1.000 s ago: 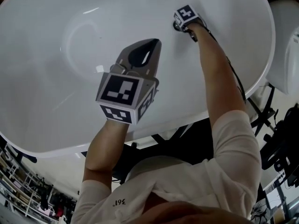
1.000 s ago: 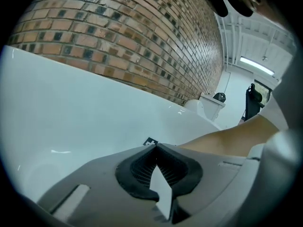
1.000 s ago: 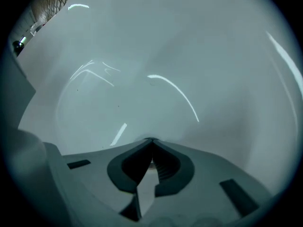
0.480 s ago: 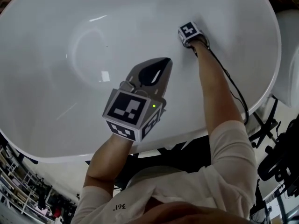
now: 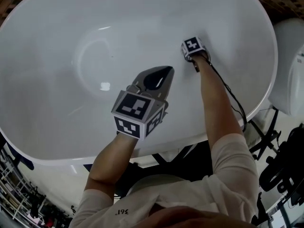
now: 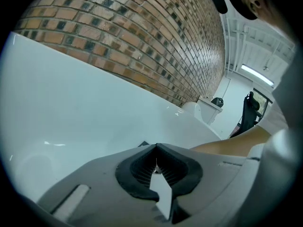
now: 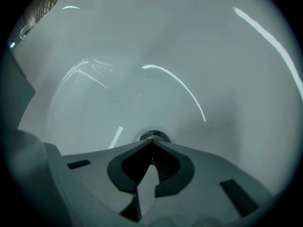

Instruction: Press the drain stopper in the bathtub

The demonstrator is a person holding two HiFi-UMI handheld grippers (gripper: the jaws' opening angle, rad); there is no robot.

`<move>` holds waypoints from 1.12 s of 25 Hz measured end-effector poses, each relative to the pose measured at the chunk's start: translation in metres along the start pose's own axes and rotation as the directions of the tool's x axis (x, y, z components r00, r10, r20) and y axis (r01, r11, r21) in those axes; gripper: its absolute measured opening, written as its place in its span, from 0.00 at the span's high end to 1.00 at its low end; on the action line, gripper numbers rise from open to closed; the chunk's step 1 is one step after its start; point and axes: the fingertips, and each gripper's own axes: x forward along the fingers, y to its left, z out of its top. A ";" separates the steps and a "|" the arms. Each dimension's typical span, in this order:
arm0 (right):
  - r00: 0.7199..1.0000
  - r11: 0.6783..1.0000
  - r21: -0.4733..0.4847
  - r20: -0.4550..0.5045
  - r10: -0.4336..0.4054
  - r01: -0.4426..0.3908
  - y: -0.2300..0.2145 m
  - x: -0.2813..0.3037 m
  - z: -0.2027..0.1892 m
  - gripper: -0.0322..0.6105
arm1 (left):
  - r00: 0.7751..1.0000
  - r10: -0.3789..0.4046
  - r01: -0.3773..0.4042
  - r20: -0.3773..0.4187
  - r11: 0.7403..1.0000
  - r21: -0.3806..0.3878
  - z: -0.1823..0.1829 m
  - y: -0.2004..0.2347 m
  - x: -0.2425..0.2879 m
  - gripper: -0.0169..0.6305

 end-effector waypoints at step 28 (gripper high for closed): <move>0.957 0.996 0.002 0.279 -0.082 0.085 0.001 -0.216 0.040 0.93 | 0.992 0.104 -0.105 0.066 0.994 0.018 0.035 -0.008 -0.057 0.96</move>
